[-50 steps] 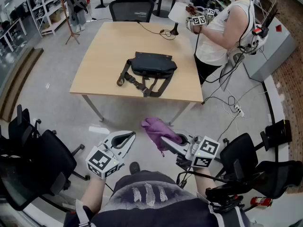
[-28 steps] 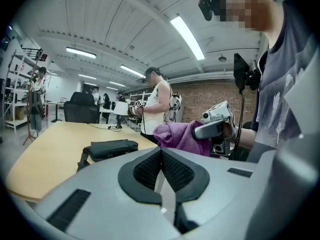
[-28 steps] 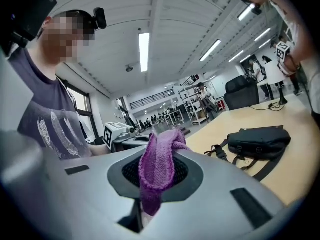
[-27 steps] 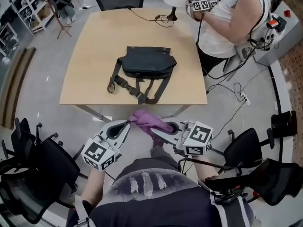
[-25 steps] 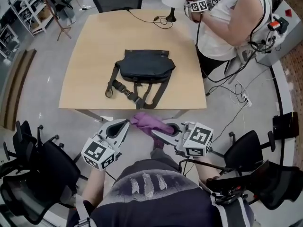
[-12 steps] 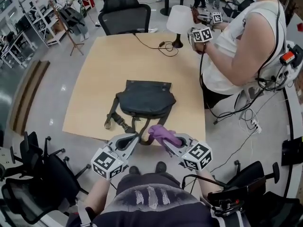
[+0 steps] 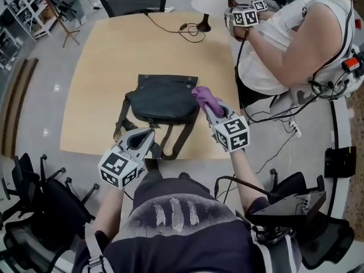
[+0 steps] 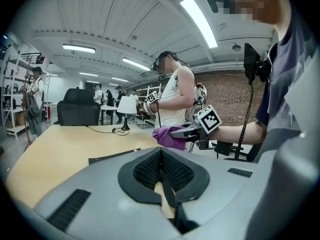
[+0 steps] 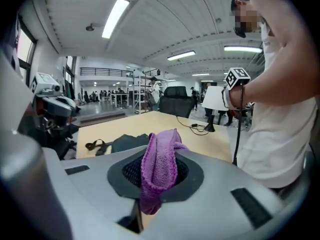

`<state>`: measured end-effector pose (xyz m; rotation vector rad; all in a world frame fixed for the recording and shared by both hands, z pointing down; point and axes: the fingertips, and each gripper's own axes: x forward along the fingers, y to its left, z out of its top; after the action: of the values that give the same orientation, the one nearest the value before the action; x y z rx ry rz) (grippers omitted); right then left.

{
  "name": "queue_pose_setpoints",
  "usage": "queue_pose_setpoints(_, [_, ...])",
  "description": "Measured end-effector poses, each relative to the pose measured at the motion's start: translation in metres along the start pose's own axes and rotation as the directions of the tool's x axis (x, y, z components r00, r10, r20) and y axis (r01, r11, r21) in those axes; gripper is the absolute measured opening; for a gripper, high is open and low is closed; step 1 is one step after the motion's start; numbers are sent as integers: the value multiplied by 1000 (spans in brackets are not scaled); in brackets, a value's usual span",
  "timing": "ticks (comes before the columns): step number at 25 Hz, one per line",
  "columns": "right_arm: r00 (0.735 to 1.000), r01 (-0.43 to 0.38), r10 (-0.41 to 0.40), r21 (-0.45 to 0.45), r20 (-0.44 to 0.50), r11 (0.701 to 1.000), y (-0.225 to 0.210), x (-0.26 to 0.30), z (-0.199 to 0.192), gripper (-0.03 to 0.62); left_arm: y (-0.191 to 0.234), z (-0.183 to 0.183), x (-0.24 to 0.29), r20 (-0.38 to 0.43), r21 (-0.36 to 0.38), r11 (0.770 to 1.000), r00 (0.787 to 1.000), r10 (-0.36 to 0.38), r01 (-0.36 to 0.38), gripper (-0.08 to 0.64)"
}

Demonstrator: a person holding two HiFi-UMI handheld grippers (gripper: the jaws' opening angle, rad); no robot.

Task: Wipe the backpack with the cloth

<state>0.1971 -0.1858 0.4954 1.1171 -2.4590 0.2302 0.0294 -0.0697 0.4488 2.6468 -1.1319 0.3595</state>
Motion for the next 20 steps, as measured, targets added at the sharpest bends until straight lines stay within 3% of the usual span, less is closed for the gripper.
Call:
queue_pose_setpoints(4, [980,165,-174,-96,-96,982,-42,56,-16,32,43,-5,-12,-3,-26,1000,1000,-8,8,6])
queue_pose_setpoints(8, [940,221,-252,-152,-229,963,-56,102,-43,32,80,-16,-17,-29,-54,997,998,-53,52,6])
queue_pose_setpoints(10, [932,216,-236,-100,-274,971,-53,120,-53,32,98,-22,-18,-38,-62,996,997,-72,70,6])
queue_pose_setpoints(14, [927,193,-149,99,-345,976,-29,142,-67,32,130,-28,-27,-32,-97,992,996,-89,85,6])
queue_pose_setpoints(20, [879,102,-72,39,-472,994,15,160,-68,32,169,-37,-43,-26,-139,987,996,-91,86,6])
